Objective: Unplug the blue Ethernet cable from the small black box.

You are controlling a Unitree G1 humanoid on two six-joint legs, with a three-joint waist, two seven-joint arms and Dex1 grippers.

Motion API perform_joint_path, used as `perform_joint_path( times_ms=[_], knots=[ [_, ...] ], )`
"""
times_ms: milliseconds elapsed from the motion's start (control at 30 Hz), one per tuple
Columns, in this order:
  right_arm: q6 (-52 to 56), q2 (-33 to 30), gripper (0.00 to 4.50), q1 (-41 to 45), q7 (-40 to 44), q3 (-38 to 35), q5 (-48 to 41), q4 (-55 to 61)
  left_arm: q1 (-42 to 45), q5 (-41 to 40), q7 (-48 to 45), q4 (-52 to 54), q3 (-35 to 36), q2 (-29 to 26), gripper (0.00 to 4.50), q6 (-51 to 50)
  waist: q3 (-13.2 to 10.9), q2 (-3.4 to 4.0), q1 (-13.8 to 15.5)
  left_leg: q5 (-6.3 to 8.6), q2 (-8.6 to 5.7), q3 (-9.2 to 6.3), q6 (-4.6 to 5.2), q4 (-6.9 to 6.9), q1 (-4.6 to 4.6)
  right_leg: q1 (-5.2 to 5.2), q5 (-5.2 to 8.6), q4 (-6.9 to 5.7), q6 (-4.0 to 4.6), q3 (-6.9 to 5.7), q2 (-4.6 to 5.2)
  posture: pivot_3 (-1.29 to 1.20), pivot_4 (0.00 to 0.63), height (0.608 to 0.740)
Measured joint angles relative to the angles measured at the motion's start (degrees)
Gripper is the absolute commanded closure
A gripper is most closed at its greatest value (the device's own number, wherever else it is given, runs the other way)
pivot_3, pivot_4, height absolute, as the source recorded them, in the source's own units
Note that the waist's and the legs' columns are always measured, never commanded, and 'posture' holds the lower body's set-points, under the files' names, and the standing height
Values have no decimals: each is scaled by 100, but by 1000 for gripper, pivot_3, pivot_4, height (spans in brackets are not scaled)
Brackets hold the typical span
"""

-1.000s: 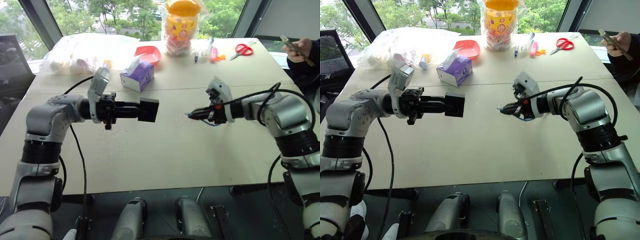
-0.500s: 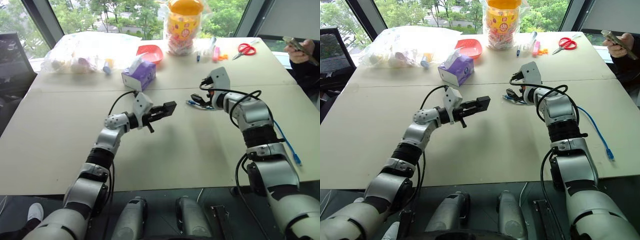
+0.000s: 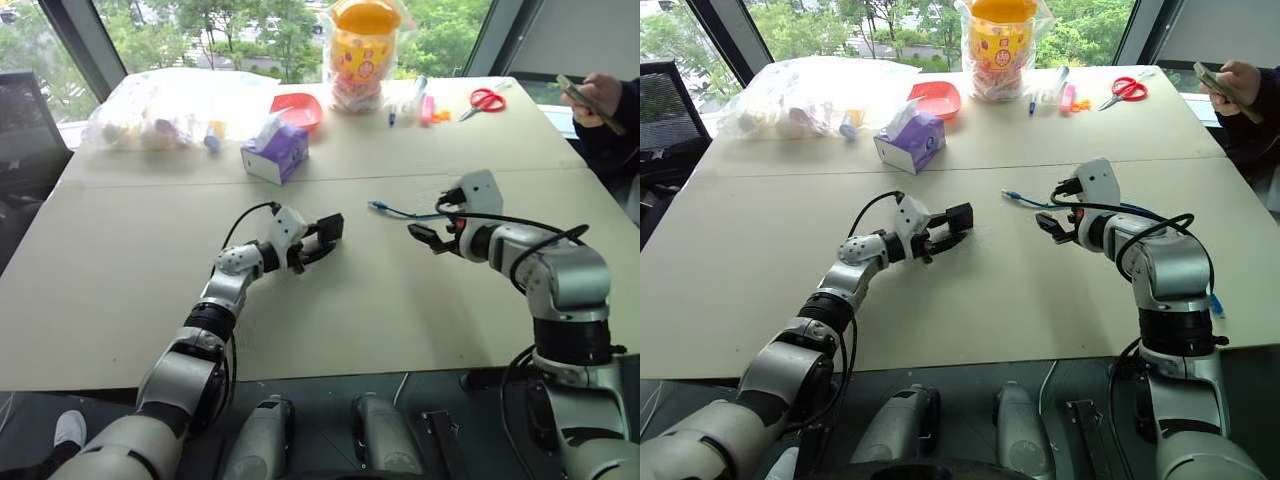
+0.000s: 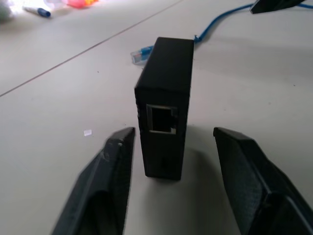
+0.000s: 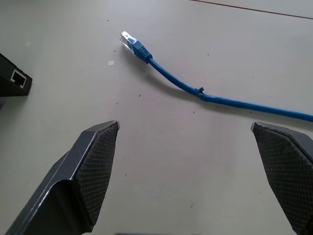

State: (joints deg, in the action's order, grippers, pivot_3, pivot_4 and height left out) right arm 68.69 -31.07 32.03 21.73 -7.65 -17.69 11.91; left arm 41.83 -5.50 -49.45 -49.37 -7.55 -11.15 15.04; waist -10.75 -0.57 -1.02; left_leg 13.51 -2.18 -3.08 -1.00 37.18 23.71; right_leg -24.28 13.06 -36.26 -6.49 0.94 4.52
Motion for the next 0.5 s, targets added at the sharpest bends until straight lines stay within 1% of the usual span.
perform_joint_path(
  times_ms=[33,67,167,233,367,500],
  knots=[
    [120,-51,0,-37,22,-28,-78,207,-22,-17,-120,57,1,-46,131,-83,0,0,0,0,1,-1,0,-2,-7,7,1,-1,1,0,-2,0,150,740],
    [209,-89,0,-70,51,-61,-145,367,-63,-39,-216,137,2,-107,57,-167,0,0,-4,0,3,-1,0,-4,-15,15,1,0,1,0,-3,0,150,740],
    [446,-180,0,-242,161,-116,-341,784,-251,-215,-515,584,58,-343,57,-637,0,0,-11,0,7,-2,0,-9,-19,17,1,0,2,0,-3,0,150,740],
    [553,-304,0,-405,305,-114,-497,1041,-507,-348,-698,1065,83,-616,57,-1035,0,0,-16,0,10,-3,0,-12,-18,17,1,0,2,2,-3,0,150,740],
    [705,-556,0,-552,626,-239,-857,1466,-1093,-679,-993,2303,281,-1299,57,-2022,-1,0,9,0,10,-5,0,-10,-17,17,2,1,3,2,0,0,150,740],
    [709,-659,0,-650,904,-354,-1219,1722,-1350,-1061,-1113,3301,456,-1644,57,-2879,-1,0,62,0,5,-15,0,0,-17,38,6,17,11,-4,6,0,150,740]
  ],
)
